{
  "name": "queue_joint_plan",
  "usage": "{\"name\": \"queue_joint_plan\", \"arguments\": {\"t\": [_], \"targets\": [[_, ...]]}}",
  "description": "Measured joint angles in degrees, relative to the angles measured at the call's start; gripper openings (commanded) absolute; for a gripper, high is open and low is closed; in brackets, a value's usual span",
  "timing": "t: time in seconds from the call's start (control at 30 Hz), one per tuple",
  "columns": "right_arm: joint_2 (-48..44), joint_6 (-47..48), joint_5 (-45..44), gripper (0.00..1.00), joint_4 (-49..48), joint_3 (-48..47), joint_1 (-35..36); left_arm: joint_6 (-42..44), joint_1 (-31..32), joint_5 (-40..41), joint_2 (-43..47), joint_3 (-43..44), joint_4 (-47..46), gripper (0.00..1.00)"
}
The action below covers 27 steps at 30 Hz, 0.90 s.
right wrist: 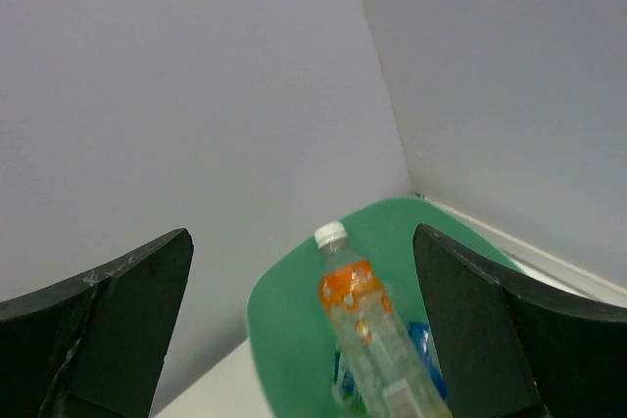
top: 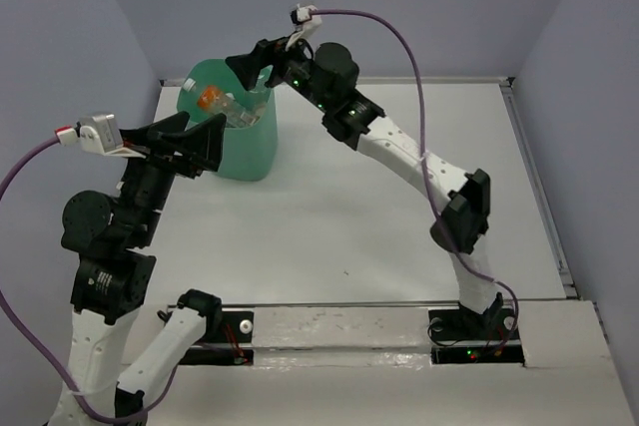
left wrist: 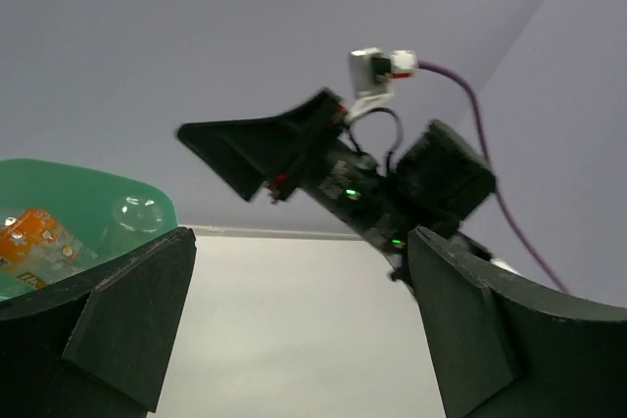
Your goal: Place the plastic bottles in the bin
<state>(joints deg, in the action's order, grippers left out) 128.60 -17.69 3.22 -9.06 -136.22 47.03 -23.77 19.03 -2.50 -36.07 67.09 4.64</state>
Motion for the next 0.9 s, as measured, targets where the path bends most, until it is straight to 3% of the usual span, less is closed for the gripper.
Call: {"name": "queue_joint_plan", "arguments": {"t": [0.1, 0.13, 0.2, 0.23, 0.27, 0.37, 0.5, 0.63, 0.77, 0.9], "targets": [[-16.7, 0.4, 0.0, 1.0, -2.4, 20.3, 0.0, 0.2, 0.0, 0.3, -0.1, 1.6, 1.6, 0.99], [-25.0, 0.7, -0.3, 0.99, -6.3, 30.9, 0.0, 0.2, 0.0, 0.2, 0.0, 1.9, 2.1, 0.99], [-38.9, 0.6, -0.9, 0.89, -7.0, 46.1, 0.0, 0.2, 0.0, -0.1, 0.3, 2.1, 3.2, 0.99], [-45.4, 0.5, -1.4, 0.91, -8.5, 53.5, 0.3, 0.2, 0.0, -0.2, 0.4, 2.1, 3.4, 0.99], [-50.3, 0.5, -2.0, 0.99, -8.3, 57.6, 0.3, 0.1, 0.0, -0.6, 0.7, 1.9, 3.8, 0.99], [-68.6, -0.5, -4.3, 1.0, -6.2, 73.4, 0.7, -0.5, 0.0, -2.3, 2.5, 0.9, 3.8, 0.99], [-87.3, -1.1, -6.6, 1.0, 4.7, 84.8, 1.1, -1.3, 0.0, -6.1, 4.7, -1.1, 3.5, 0.99], [-102.0, -2.0, -8.4, 1.0, 14.8, 88.3, 1.1, -2.2, 0.0, -10.3, 5.4, -4.3, 3.3, 0.99], [-112.2, -2.9, -11.0, 1.0, 21.7, 88.7, 1.1, -2.5, 0.0, -12.9, 5.4, -7.5, 3.3, 0.99], [-115.6, -3.1, -13.6, 1.0, 25.4, 88.7, 1.1, -2.7, 0.0, -14.4, 5.4, -8.8, 3.0, 0.99]]}}
